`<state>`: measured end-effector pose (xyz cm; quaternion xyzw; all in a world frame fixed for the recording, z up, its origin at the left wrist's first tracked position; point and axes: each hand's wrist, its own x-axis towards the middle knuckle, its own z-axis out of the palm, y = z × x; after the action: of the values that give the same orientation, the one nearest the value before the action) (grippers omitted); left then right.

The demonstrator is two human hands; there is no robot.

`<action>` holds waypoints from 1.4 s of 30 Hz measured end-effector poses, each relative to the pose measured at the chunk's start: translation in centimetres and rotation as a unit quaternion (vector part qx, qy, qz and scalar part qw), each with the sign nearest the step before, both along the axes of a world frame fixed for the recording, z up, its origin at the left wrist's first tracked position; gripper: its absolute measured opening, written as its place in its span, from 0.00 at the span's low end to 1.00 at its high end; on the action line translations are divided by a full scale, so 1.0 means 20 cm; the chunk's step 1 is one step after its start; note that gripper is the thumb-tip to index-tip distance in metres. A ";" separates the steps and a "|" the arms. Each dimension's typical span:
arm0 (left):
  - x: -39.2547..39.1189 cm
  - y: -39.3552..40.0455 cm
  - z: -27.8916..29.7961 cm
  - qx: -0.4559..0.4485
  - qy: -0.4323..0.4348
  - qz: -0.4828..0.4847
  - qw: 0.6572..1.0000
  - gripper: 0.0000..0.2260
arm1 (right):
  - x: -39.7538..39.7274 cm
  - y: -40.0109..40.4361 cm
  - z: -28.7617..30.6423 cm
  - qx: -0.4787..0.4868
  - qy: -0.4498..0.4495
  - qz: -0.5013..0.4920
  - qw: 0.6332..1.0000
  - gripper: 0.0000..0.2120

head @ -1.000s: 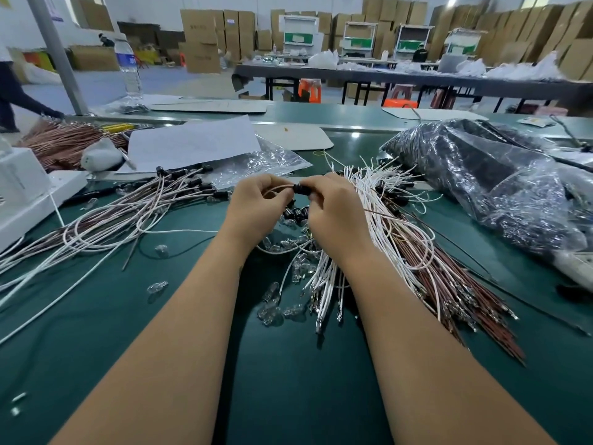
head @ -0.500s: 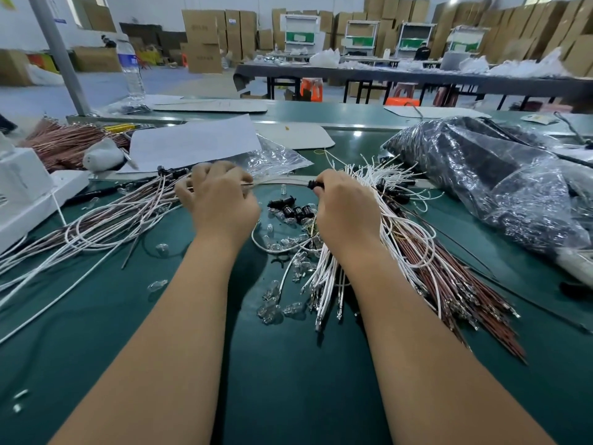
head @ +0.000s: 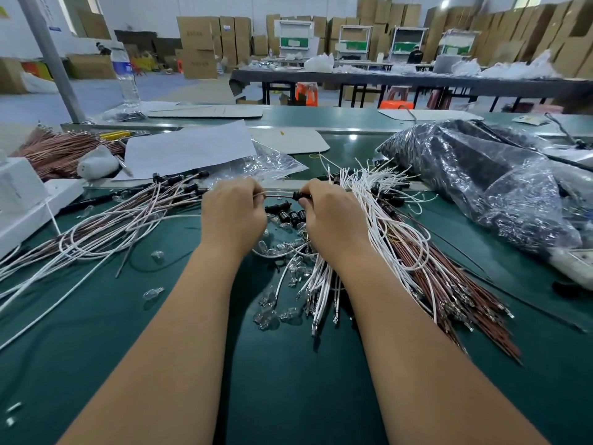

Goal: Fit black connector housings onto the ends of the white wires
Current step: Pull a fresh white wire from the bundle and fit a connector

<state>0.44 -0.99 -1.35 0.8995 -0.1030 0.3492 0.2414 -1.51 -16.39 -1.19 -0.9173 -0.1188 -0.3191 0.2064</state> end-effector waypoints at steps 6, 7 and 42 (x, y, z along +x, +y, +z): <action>-0.04 -0.09 0.03 -0.117 0.032 -0.165 0.979 0.06 | 0.00 0.00 0.01 0.095 0.052 0.062 0.992 0.08; -0.04 -0.08 0.03 -0.143 0.038 -0.163 0.975 0.06 | 0.00 -0.01 0.01 0.115 0.056 0.064 0.990 0.10; -0.06 -0.06 0.02 -0.197 0.108 -0.217 0.950 0.10 | 0.02 -0.06 0.02 0.425 0.081 0.078 0.898 0.11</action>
<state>-0.85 -2.28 -0.88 0.8225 -0.1983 0.2020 0.4934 -1.15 -17.64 -0.73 -0.7525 -0.0258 -0.2464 0.6102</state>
